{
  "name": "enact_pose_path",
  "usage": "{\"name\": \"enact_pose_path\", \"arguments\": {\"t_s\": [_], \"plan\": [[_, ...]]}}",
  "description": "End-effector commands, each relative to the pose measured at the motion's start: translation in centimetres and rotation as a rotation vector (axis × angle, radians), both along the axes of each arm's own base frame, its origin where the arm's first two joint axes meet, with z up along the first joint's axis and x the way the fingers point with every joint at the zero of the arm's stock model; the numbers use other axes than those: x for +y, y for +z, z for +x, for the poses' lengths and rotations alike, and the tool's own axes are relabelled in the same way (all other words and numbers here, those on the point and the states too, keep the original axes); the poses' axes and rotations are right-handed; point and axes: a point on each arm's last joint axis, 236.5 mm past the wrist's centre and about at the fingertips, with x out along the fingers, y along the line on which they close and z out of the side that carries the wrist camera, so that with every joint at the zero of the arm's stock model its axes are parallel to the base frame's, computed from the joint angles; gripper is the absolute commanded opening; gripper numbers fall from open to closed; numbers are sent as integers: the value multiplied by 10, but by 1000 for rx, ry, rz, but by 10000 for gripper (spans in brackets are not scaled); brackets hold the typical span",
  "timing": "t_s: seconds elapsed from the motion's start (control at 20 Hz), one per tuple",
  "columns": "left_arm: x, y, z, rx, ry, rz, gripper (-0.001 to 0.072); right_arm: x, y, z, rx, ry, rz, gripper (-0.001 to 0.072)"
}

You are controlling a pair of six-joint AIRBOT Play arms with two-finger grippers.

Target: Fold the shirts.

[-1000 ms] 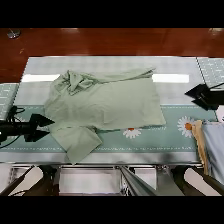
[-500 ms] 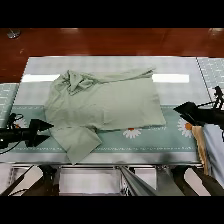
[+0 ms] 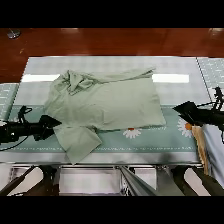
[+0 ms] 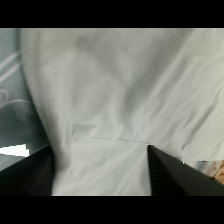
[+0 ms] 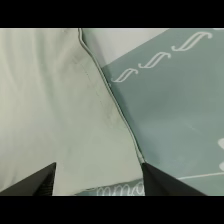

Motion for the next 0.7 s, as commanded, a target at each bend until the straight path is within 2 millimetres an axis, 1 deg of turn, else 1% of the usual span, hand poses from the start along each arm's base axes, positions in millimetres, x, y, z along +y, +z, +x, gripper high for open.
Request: {"name": "enact_pose_path", "arguments": {"t_s": [0.0, 0.05, 0.1, 0.2, 0.25, 0.3, 0.35, 0.45, 0.5, 0.55, 0.65], "plan": [[-9, -5, 0, 4, -49, 10, 51, -5, 0, 3, -10, -15, -17, 625], [-9, -3, 0, 0, -55, 7, 28, -13, -4, 2, 1, -29, -47, 625], [-10, 0, 1, -2, -62, 1, 28, -25, -10, -2, 31, -60, -81, 625], [-10, 5, 4, -11, -72, -2, 28, -54, -29, -18, 139, -141, -172, 625], [-9, 6, 6, -16, -72, 1, 28, -58, -37, -24, 187, -158, -183, 625], [-8, 7, 6, -18, -72, 2, 28, -52, -46, -30, 232, -147, -159, 625], [-7, 7, 7, -21, -70, 6, 28, -42, -54, -36, 276, -118, -126, 625], [-9, 7, 6, -19, -75, 2, 28, -3, -64, -48, 355, 10, -27, 624], [-10, 7, 6, -17, -80, -1, 28, 13, -68, -47, 366, 57, -8, 625], [-11, 7, 5, -17, -83, -1, 28, 23, -72, -43, 363, 82, -7, 625], [-11, 7, 5, -17, -83, -1, 28, 42, -78, -27, 347, 79, 28, 625]]}}
